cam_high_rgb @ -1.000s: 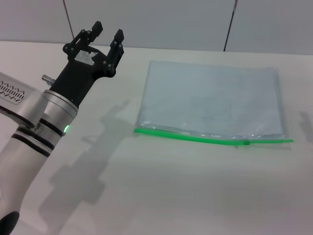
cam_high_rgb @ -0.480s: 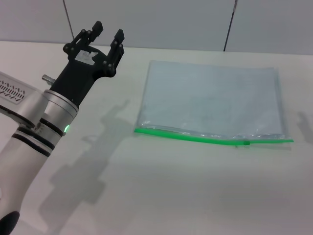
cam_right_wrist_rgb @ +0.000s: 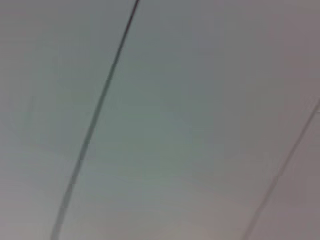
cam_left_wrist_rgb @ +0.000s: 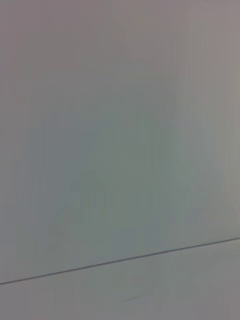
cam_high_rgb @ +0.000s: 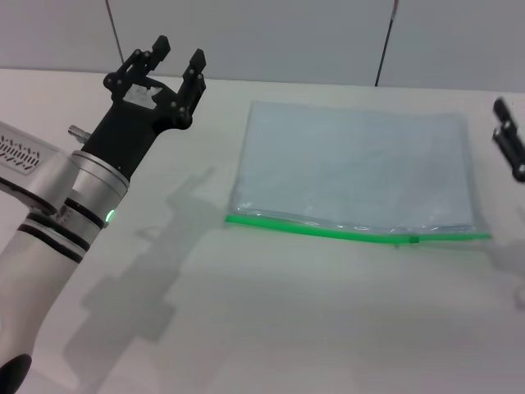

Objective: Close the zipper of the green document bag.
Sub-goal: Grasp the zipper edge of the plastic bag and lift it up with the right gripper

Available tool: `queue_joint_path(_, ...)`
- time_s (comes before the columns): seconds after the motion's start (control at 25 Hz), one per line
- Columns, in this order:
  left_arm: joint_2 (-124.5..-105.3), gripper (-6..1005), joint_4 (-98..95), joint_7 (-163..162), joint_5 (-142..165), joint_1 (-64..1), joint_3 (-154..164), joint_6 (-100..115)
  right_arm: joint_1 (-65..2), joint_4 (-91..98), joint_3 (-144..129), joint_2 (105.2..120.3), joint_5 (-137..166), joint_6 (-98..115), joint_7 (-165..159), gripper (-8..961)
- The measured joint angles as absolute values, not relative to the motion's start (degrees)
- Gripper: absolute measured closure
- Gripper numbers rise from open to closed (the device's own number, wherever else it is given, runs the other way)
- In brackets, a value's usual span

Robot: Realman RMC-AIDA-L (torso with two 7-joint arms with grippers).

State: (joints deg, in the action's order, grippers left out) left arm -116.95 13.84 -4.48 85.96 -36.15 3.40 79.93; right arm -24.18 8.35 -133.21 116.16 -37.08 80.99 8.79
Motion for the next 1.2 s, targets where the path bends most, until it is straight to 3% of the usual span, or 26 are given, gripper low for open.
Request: queue_joint_path(1.2, -116.80, 490, 13.62, -4.48, 85.96, -35.86, 2.99, 79.72, -15.76, 7.03, -141.86, 117.17, -37.18, 71.39, 42.72, 279)
